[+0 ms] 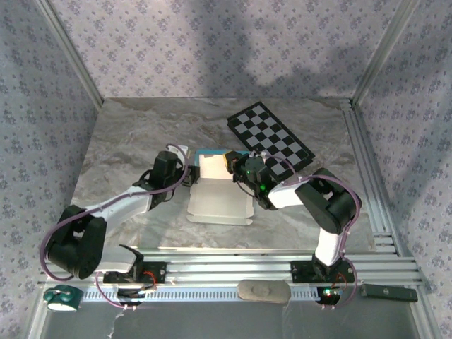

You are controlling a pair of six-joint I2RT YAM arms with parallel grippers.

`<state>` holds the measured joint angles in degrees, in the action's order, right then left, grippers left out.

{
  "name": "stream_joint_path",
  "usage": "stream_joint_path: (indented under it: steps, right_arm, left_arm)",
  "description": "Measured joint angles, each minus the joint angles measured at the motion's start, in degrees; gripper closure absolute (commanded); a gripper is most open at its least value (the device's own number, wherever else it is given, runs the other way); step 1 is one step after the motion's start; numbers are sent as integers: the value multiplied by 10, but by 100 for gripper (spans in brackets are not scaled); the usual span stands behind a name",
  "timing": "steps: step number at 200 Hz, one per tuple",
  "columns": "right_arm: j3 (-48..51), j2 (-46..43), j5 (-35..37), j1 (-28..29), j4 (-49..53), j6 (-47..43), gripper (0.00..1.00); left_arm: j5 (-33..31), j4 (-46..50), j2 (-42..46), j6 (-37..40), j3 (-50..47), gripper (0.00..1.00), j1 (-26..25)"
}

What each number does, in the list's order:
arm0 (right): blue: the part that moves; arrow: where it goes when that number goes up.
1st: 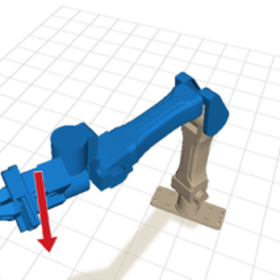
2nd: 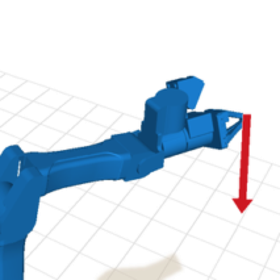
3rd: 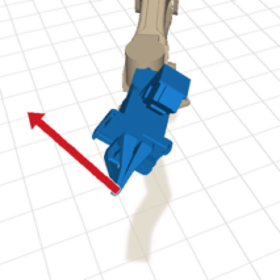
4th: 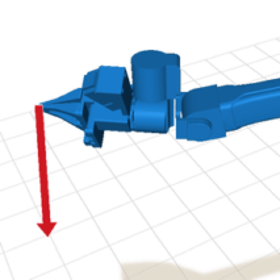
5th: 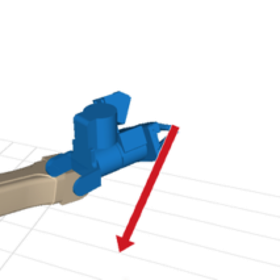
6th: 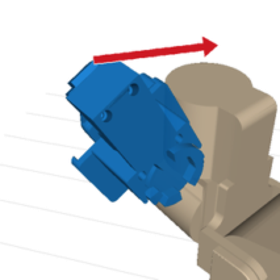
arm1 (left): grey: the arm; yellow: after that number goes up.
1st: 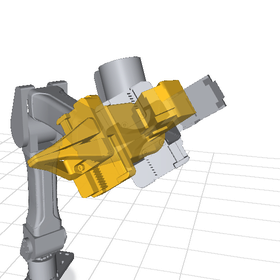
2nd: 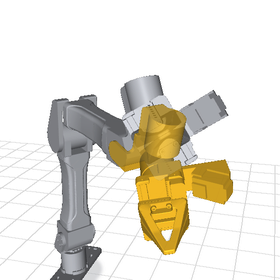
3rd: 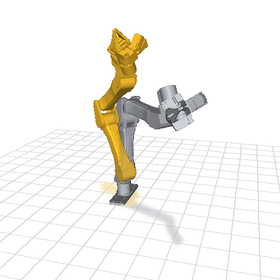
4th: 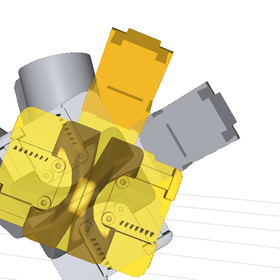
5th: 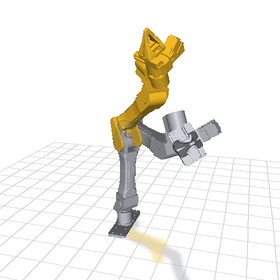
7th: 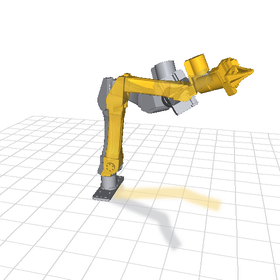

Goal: Fold the paper box

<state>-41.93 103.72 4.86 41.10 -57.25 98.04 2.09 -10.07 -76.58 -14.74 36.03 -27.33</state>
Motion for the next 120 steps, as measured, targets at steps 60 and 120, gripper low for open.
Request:
stream_joint_path:
  steps: [60, 120]
  right_arm:
    - [0, 0, -2, 0, 0, 0, 100]
    - [-7, 0, -32, -12, 21, 0, 100]
  left_arm:
    - [88, 8, -21, 24, 0, 55, 19]
    - [171, -22, -65, 30, 4, 59, 77]
